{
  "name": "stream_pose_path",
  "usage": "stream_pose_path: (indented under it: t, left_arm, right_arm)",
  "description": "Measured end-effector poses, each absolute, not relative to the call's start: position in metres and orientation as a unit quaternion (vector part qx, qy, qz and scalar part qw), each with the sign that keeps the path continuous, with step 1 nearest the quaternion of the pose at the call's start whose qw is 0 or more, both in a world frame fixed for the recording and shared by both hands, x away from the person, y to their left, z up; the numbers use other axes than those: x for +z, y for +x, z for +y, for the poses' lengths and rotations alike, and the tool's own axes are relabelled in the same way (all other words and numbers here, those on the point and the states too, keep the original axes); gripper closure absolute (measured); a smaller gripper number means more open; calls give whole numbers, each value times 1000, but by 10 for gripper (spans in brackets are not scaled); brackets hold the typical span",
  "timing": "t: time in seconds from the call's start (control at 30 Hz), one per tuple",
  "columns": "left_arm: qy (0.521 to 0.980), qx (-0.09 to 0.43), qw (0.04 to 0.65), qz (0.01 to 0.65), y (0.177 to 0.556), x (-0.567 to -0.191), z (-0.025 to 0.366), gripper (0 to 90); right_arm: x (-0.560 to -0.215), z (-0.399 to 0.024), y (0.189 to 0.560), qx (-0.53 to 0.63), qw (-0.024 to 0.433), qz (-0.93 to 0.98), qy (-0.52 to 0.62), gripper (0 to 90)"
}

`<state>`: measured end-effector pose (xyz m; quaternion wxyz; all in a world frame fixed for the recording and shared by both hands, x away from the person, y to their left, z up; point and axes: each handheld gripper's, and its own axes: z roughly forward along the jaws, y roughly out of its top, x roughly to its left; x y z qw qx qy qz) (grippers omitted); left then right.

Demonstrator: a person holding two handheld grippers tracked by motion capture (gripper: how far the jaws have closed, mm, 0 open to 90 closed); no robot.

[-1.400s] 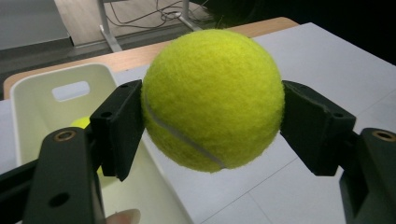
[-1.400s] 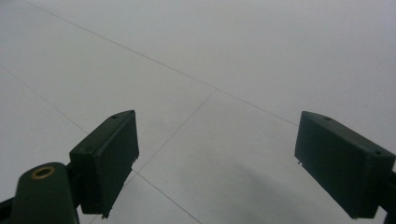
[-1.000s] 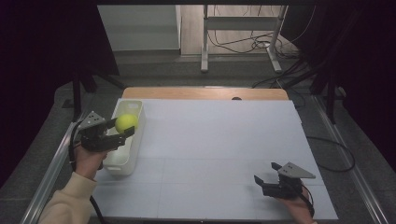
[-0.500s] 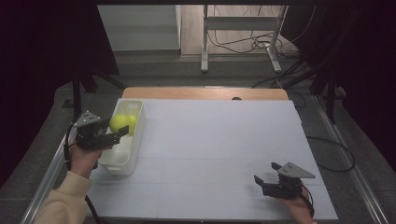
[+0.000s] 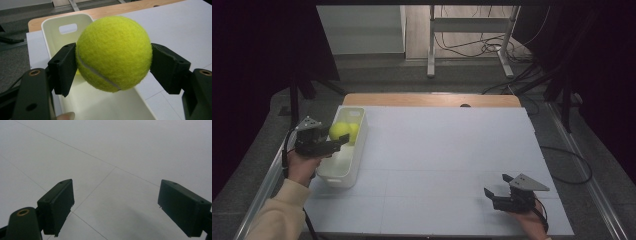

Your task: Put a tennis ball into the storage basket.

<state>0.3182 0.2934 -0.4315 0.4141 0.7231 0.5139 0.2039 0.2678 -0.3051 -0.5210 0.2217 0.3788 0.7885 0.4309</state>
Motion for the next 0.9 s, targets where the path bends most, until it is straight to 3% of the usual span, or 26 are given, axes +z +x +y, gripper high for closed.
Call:
stream_pose_path:
  t: [0.9]
  left_arm:
    - [747, 151, 360, 537, 335, -447, 296, 260]
  right_arm:
    - [-521, -305, 268, 430, 221, 790, 378, 142]
